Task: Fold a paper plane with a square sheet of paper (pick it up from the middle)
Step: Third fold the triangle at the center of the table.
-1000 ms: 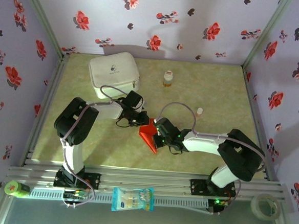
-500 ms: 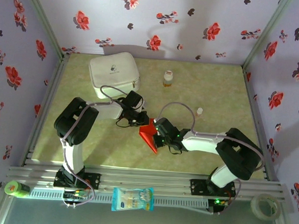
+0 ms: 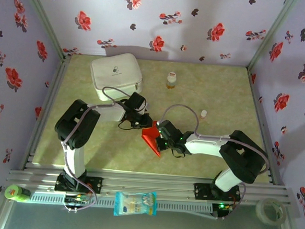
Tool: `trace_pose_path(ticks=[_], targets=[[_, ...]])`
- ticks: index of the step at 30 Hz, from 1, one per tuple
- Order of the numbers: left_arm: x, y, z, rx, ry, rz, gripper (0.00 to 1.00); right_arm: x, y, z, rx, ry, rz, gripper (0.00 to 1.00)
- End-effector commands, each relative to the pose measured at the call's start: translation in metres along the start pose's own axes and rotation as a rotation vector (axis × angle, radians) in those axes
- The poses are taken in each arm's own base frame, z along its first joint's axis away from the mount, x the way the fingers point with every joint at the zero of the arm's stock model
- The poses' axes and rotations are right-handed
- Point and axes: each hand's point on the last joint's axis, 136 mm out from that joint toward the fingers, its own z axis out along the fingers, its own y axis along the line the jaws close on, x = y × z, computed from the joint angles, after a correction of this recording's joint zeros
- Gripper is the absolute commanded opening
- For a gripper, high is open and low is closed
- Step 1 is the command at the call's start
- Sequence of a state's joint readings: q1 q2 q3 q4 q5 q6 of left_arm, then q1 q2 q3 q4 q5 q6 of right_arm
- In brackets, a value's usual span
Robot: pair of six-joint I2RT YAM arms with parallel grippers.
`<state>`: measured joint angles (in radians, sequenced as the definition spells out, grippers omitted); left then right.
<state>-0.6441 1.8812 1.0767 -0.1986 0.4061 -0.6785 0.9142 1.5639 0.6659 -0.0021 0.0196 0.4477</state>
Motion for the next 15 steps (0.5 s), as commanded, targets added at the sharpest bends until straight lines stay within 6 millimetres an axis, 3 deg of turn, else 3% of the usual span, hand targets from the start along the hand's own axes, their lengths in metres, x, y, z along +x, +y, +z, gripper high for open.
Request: trace_pose_path(ticks=[1, 6, 15], targets=[[-0.018, -0.019, -0.033, -0.014, -0.093, 0.020, 0.28, 0.002, -0.004, 0.002, 0.017, 0.016, 0.025, 0.00], [-0.023, -0.028, -0.068, 0.029, -0.225, -0.054, 0.28, 0.001, -0.003, 0.002, 0.009, 0.009, 0.027, 0.00], [0.023, -0.044, -0.083, 0.286, -0.282, -0.228, 0.06, -0.002, -0.001, 0.002, 0.004, 0.005, 0.032, 0.00]])
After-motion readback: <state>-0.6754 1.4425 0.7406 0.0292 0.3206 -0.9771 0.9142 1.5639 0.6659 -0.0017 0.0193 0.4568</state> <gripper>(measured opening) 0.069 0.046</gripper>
